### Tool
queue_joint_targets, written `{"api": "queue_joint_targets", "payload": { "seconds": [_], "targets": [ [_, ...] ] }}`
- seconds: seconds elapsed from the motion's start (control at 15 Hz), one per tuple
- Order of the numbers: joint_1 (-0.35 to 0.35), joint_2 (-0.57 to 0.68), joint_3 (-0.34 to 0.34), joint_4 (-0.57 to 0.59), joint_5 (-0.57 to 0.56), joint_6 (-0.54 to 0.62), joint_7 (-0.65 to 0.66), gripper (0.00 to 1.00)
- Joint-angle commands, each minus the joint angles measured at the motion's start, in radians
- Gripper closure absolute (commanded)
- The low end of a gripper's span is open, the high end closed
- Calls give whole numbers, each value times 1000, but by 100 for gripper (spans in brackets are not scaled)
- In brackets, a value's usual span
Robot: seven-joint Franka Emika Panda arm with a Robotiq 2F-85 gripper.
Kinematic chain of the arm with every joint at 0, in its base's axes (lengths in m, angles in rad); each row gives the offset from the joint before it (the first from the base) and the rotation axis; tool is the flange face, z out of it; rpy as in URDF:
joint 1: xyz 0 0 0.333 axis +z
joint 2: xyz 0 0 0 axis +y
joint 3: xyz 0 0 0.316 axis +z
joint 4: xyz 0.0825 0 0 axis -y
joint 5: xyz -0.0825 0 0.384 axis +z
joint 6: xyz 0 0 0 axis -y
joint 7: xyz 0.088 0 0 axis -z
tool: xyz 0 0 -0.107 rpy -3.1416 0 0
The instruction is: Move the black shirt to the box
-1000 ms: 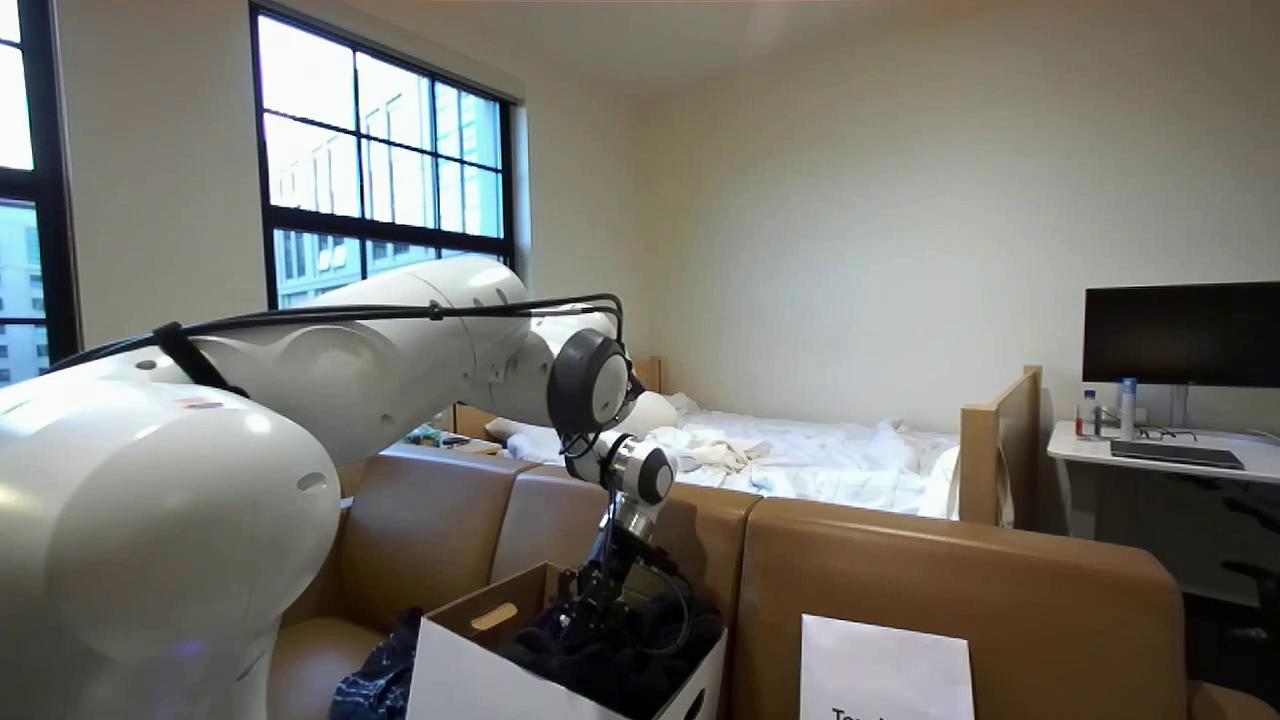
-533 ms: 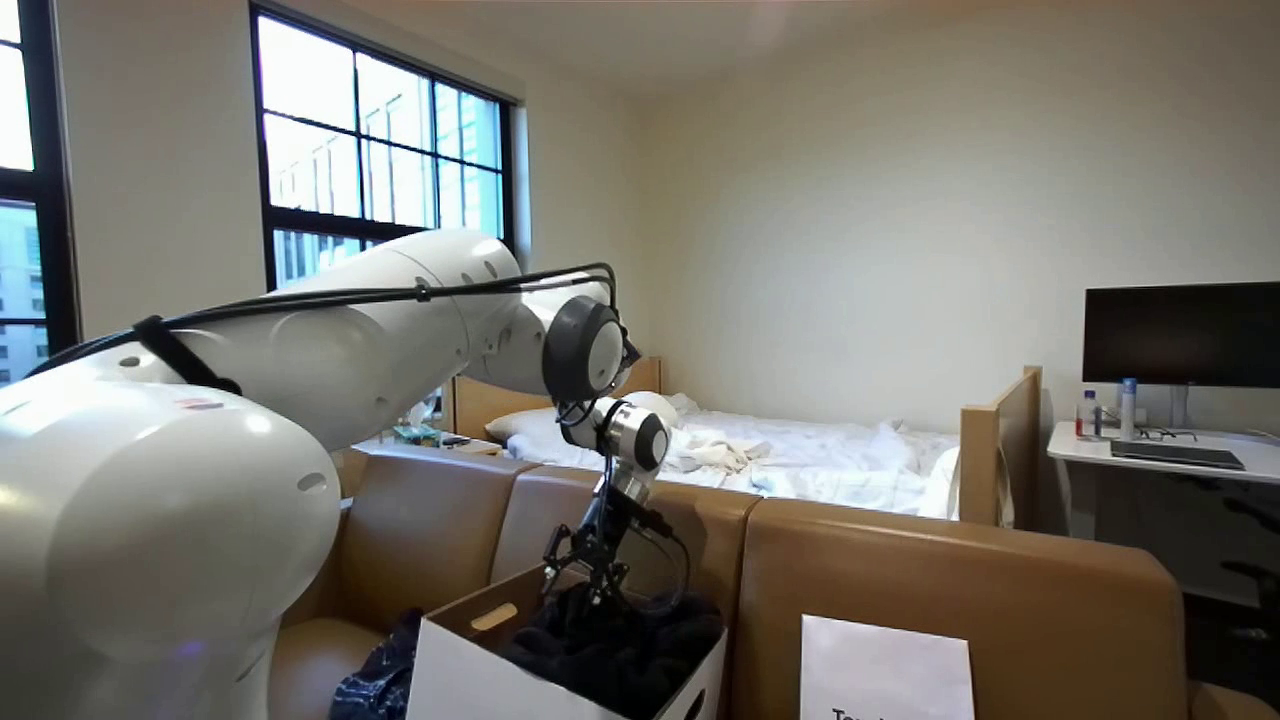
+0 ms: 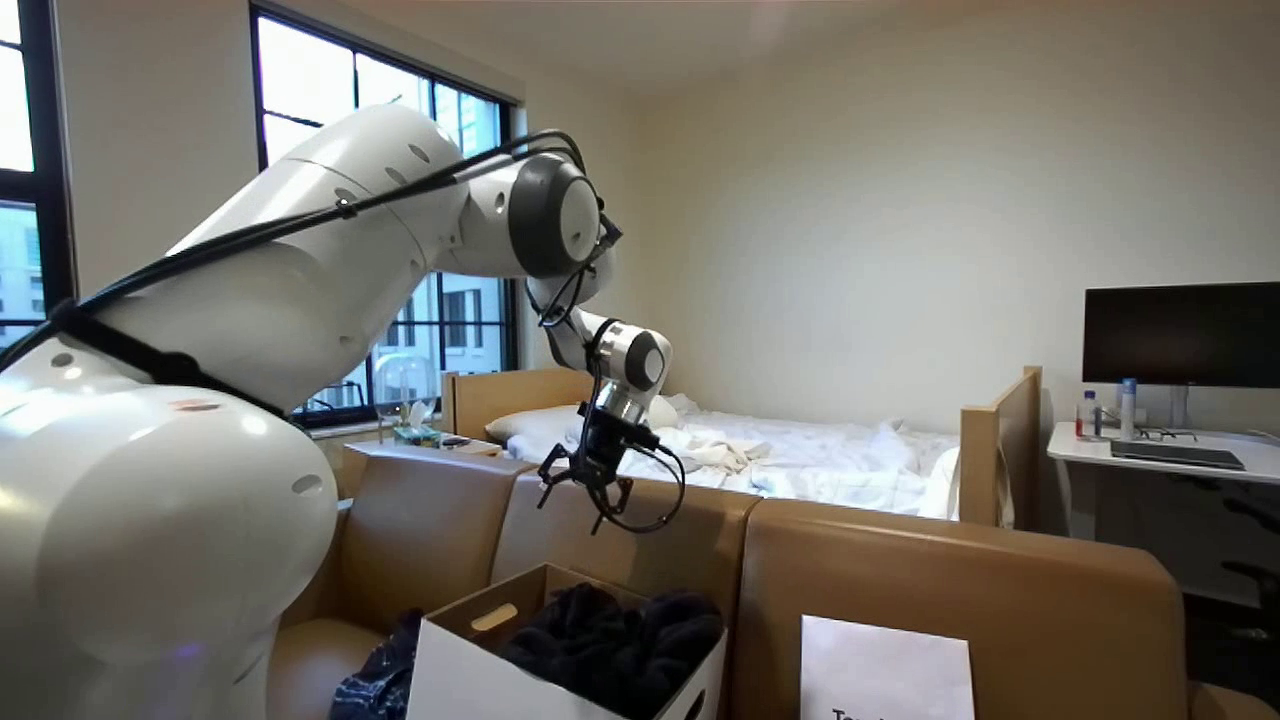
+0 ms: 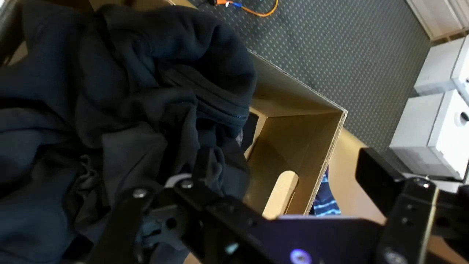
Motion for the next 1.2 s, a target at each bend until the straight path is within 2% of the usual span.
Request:
{"api": "queue_joint_targets", "payload": {
  "seconds": [0.0,0.47,0.6,0.67,0.73,0.93,1.13],
  "targets": [
    [-20,-218,-44,-236,48,118,96,0],
    [1,-558,-162,-551,-72,241,290,0],
    [-7,-660,-183,-648,-109,236,335,0],
    [-19,-710,-191,-698,-104,215,307,0],
    [-7,-580,-182,-552,-86,185,288,0],
    [-9,-683,-201,-657,-88,186,288,0],
    [-9,-694,-201,-670,-88,186,288,0]
  ]
}}
